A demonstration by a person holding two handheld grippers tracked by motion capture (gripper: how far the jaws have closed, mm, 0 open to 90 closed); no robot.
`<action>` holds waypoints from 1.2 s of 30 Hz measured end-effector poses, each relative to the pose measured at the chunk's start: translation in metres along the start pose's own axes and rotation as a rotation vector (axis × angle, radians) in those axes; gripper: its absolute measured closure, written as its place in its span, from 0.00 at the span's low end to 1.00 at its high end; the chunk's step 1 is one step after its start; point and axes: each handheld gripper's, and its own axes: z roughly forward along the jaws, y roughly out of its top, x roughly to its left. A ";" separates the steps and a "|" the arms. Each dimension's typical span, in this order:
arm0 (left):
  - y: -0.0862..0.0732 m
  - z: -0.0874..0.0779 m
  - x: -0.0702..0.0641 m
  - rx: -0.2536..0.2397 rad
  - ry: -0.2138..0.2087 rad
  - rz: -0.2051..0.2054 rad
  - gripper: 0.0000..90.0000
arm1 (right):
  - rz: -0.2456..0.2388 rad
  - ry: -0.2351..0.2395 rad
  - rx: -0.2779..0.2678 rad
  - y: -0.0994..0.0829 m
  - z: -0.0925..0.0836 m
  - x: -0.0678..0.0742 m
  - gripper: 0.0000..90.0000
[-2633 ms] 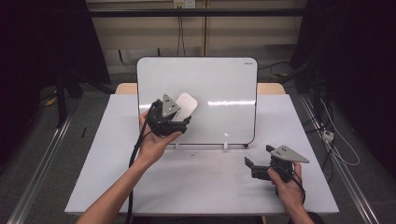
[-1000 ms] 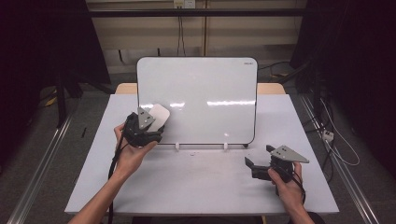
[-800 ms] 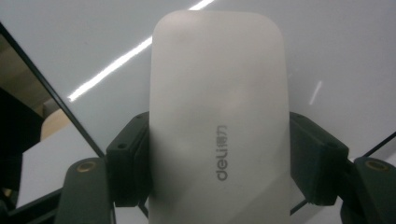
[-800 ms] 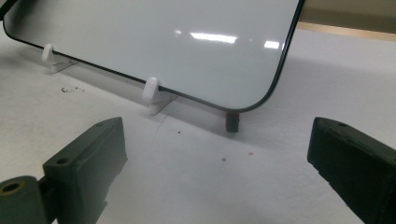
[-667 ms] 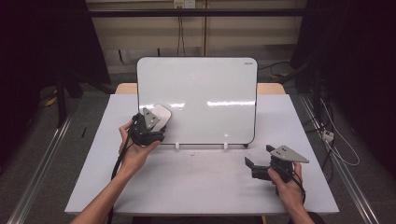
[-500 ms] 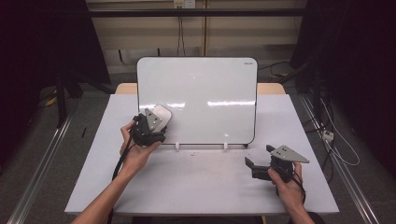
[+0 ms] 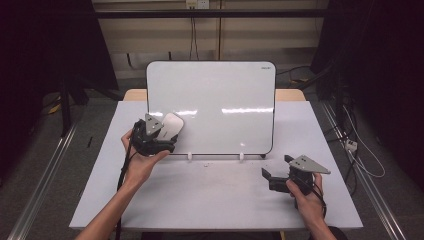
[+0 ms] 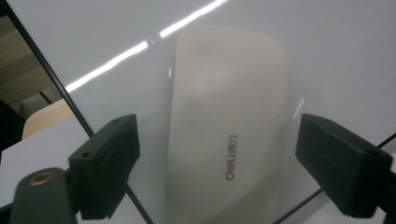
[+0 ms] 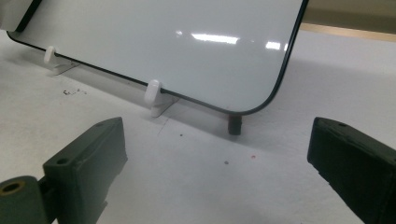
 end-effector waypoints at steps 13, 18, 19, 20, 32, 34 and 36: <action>-0.008 -0.022 0.002 -0.026 -0.119 -0.103 0.05 | 0.001 -0.007 -0.001 -0.002 -0.003 -0.002 0.05; -0.020 -0.031 0.004 -0.020 -0.116 -0.109 0.05 | 0.000 -0.010 0.000 -0.002 -0.003 -0.001 0.05; -0.022 -0.033 0.005 -0.016 -0.107 -0.111 0.05 | -0.001 -0.010 0.000 -0.002 -0.003 -0.001 0.05; -0.025 -0.035 0.006 -0.015 -0.098 -0.113 0.05 | -0.002 -0.011 0.000 -0.002 -0.003 -0.001 0.05; -0.054 -0.056 0.007 -0.002 -0.064 -0.118 0.05 | -0.002 -0.011 0.003 -0.002 -0.002 -0.001 0.05; -0.061 -0.060 0.005 0.000 -0.059 -0.112 0.05 | -0.003 -0.012 0.004 -0.002 -0.003 -0.001 0.05; -0.066 -0.064 0.004 -0.004 -0.055 -0.132 0.05 | 0.002 -0.013 0.002 -0.003 -0.003 -0.001 0.05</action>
